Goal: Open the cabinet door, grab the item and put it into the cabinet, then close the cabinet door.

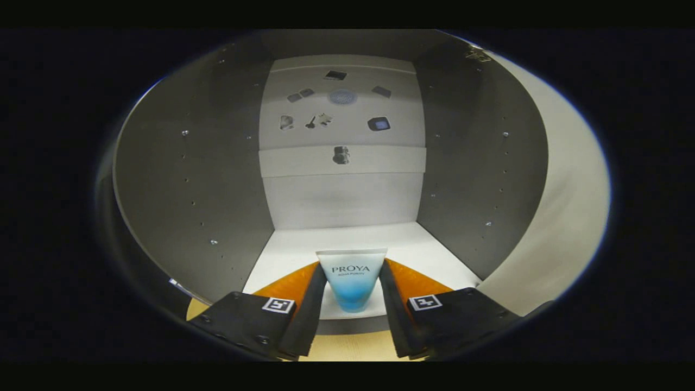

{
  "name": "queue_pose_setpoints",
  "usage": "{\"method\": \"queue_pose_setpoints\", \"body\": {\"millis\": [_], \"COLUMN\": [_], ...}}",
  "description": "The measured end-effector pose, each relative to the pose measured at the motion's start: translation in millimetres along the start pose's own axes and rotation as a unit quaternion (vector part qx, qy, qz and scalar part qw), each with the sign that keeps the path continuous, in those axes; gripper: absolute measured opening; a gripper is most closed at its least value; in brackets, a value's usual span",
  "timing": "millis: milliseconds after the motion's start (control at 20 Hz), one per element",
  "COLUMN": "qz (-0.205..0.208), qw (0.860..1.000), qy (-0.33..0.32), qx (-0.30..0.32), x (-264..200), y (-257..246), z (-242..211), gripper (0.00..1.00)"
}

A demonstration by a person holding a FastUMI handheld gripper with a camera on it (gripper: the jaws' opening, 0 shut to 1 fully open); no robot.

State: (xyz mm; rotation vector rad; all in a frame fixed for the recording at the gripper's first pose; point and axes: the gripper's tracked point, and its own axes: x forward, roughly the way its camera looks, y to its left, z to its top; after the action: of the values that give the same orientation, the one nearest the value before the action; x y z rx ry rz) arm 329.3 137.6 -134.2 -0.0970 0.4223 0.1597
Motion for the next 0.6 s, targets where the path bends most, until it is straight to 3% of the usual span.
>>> {"method": "queue_pose_setpoints", "body": {"millis": [250,600], "qz": [-0.007,-0.002], "qw": [1.000,0.999], "qy": [-0.005,-0.045], "qx": [-0.013,-0.005], "x": [0.4,-47.0], "y": [0.8,1.5], "z": [-1.7,11.8], "gripper": [0.65,0.98]}}
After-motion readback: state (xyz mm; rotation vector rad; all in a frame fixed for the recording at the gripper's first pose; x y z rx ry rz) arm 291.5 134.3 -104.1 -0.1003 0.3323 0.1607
